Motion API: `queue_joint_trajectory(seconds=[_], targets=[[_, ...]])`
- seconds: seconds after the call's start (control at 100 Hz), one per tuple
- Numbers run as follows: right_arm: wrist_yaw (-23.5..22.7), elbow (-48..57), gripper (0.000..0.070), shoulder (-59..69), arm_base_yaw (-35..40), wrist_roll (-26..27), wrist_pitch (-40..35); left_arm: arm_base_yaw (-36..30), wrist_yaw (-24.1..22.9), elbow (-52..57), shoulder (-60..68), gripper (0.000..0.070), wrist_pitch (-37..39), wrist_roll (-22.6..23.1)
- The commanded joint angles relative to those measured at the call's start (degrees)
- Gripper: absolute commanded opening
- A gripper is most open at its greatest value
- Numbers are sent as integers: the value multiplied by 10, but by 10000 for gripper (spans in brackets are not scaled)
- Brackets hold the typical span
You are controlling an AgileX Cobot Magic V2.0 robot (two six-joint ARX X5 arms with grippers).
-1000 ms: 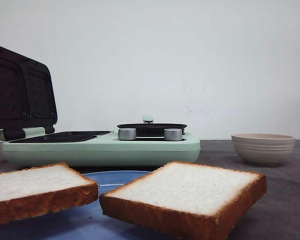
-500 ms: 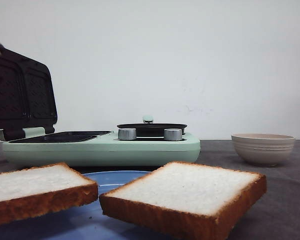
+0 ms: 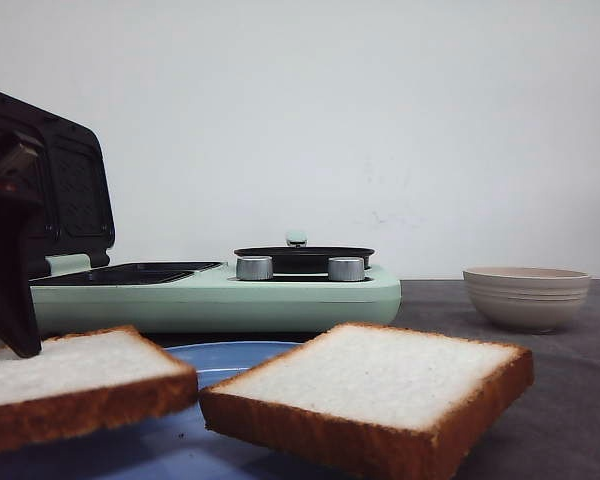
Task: Make breakfast with bread and shrimp
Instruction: 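Reach the left gripper down and grasp the nearer bread slice's crust edge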
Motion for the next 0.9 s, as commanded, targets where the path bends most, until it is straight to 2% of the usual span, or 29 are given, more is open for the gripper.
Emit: queue_joint_trajectory(seconds=[0.0,0.06,0.14,0.21,0.3,0.8,0.89], targets=[[0,10,440,2,3,-2,11,-1,1,4,14,366,0,9],[0,10,440,2,3,3,16,-1,1,4,18,363,-2,9],[-1,10,440,2,3,15,19,-1,1,4,20,321,-2,9],[-1,13,440,2,3,17,18,-1,1,4,20,201,-2,9],[0,17,440,2,3,19,18,-1,0,4,20,0,-4,17],[1,20,440,2,3,28,14,-1,2,5,-8,0,-24,13],[6,20,439,2,3,28,8,-1,19,5,-30,0,-23,10]])
